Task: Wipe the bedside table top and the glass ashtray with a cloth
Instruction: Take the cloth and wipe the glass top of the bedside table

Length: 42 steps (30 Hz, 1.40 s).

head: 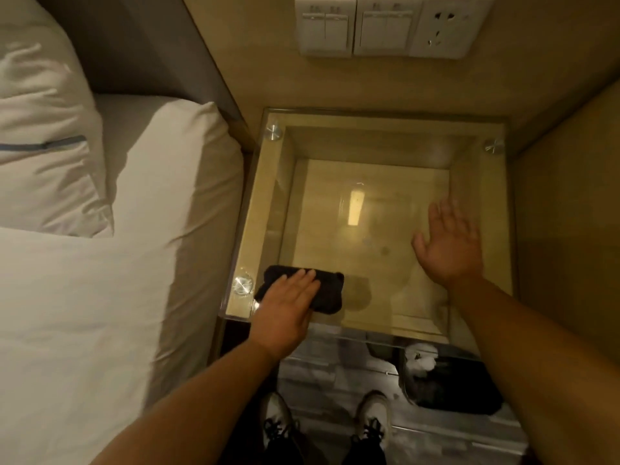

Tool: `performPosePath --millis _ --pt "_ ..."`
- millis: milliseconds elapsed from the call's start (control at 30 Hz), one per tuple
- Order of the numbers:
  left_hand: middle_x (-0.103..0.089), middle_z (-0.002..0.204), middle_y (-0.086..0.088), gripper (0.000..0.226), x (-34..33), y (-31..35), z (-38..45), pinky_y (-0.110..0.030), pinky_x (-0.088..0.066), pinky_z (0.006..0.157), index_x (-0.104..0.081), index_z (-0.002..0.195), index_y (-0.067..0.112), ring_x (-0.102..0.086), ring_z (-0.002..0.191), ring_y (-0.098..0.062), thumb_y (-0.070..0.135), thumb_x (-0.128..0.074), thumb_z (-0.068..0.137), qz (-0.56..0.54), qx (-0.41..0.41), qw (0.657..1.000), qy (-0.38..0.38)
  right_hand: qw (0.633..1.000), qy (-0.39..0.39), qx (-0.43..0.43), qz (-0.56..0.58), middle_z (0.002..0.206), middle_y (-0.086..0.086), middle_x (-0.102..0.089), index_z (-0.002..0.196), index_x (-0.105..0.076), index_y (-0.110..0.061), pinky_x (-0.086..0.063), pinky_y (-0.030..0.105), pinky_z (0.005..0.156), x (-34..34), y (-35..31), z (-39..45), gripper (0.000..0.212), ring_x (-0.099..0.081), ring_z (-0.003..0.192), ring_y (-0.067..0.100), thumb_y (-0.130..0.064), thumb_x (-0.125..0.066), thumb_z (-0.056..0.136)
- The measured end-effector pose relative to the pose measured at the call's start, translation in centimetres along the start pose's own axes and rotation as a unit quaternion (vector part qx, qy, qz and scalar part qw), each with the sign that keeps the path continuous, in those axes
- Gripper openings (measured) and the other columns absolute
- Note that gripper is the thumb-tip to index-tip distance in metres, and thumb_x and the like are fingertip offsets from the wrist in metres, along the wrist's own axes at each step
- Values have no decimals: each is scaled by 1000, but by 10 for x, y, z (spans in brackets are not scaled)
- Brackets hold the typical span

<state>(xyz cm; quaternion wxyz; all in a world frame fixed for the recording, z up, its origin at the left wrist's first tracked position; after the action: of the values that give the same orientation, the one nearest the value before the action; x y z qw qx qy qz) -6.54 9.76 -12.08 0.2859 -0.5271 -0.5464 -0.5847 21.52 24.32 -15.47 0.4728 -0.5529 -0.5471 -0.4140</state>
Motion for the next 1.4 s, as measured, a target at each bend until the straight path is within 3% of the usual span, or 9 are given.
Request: performPosePath --millis 267,400,500,633,700,833,1000,1167,1400 --pt "-63 125 -9 48 -5 26 -58 -46 -33 104 -64 118 8 -59 116 -25 13 -77 73 -6 20 999 41 1000 13 8 22 159 11 -16 150 -20 -13 -9 47 116 4 -2 -1 71 -12 146 27 -53 -18 91" --pt "-69 110 -3 35 1 33 -77 -34 -48 96 -65 116 16 -65 102 -18 13 -69 81 -112 58 992 13 1000 3 7 26 160 10 -14 150 -19 -13 -10 47 116 6 -1 -2 72 -9 147 26 -53 -17 91" --pt "-65 87 15 19 8 26 -76 -8 -43 64 -59 108 34 -60 78 4 23 -51 95 -265 190 945 -26 1000 6 9 23 160 9 -13 150 -20 -13 -9 46 116 7 0 -2 71 -9 147 25 -53 -17 92" --pt "-61 78 14 12 45 2 -12 -5 -38 55 -57 95 36 -56 68 8 28 -48 98 -352 304 883 65 1000 -1 -1 4 160 8 -11 150 -20 -14 -9 46 116 3 1 -1 71 -9 146 25 -54 -16 91" --pt "-61 80 13 11 71 -9 57 -10 -40 56 -56 96 36 -58 69 5 31 -46 99 -381 283 873 111 1000 3 2 1 159 11 -16 149 -24 -13 -13 48 116 4 0 0 70 -14 146 27 -53 -19 91" --pt "-63 98 6 26 110 -30 215 -16 -38 63 -54 121 22 -58 84 -3 28 -42 99 -260 173 936 165 1000 23 6 -8 155 13 -26 144 -31 -13 -18 51 114 5 -1 1 66 -24 142 31 -50 -30 89" --pt "-54 131 -13 36 71 -24 349 -34 -38 90 -49 133 13 -51 115 -29 18 -42 97 -45 51 997 20 999 27 -10 -23 158 7 -19 147 -22 -19 -4 43 114 -4 3 2 66 -11 145 24 -53 -26 91" --pt "-37 150 -10 45 50 -18 351 -44 -22 112 -40 141 12 -30 138 -28 22 -41 98 41 7 999 29 998 55 3 -7 155 10 -26 144 -30 -15 -6 44 113 1 0 -1 66 -18 142 28 -48 -35 87" --pt "-44 145 -11 46 20 26 212 -44 -23 113 -48 137 12 -37 135 -28 18 -49 91 -17 -35 999 11 1000 24 3 6 157 10 -22 147 -27 -15 -9 46 115 5 -1 -2 66 -15 145 27 -47 -33 89"
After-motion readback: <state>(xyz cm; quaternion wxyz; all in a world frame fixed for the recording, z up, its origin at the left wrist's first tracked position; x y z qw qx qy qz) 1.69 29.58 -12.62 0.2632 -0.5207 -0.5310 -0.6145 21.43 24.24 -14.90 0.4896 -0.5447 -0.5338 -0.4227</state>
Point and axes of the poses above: each hand's wrist, its own z-axis towards the middle knuckle, its own x-axis out of the back of the hand, y = z × x, the point moved 6 cm from there along z, towards the middle knuckle
